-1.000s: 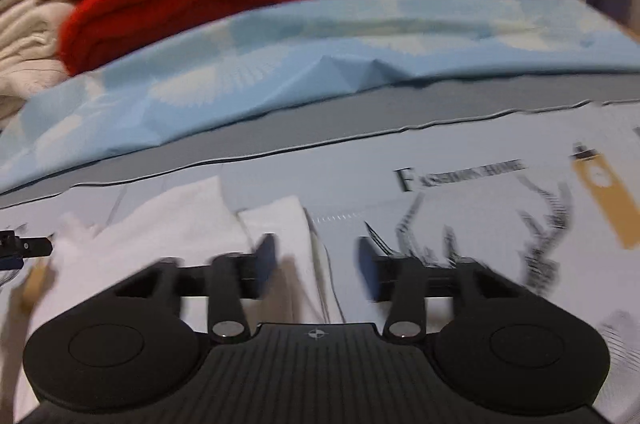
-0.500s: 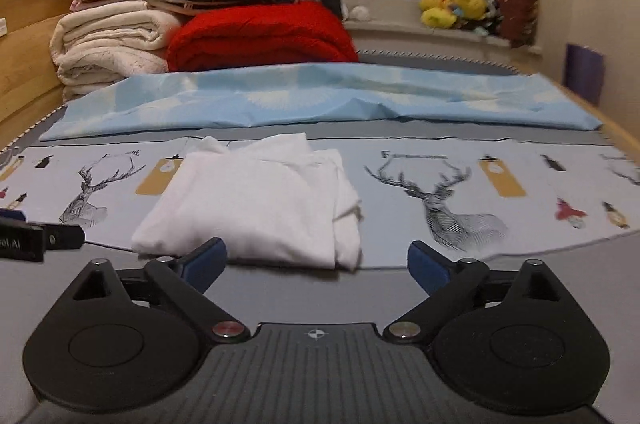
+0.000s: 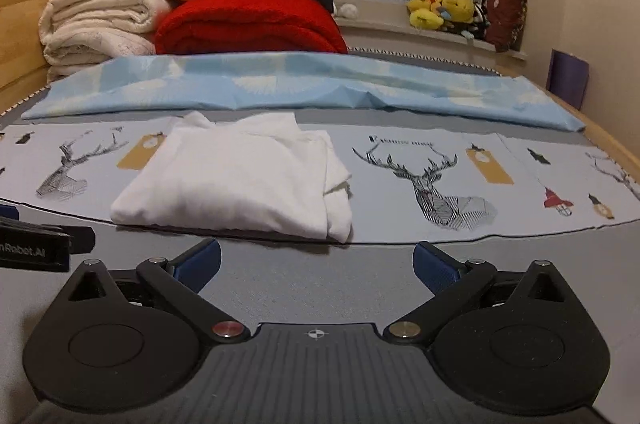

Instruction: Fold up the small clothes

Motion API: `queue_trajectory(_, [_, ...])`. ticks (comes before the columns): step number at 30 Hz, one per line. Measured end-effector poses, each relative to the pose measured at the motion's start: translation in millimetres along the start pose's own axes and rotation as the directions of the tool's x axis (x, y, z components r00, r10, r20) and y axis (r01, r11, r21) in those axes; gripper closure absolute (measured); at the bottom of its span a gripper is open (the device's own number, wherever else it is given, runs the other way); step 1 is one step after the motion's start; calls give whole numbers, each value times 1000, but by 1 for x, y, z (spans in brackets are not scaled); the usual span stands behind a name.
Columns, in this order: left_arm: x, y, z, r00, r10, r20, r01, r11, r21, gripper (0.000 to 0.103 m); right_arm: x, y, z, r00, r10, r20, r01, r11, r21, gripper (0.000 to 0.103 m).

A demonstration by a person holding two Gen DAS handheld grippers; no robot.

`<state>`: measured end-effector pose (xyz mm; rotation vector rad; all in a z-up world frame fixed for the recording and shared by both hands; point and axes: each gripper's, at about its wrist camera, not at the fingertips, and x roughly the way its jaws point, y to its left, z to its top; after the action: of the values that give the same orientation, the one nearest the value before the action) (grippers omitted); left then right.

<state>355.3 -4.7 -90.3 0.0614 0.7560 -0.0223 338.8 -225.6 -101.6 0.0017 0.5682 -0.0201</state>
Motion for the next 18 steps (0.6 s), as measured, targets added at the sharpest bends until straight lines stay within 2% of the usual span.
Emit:
queue_trajectory(6, [8,3,4,1000,22,-12,-22,1000,-13,0,10,1,-3,999,21,-41,-21,1000,8,2])
queue_trajectory(18, [7,0,3,999,37,-4,-37,999,-5,0,10,0,-6,998,31,-56,-29,999,33,2])
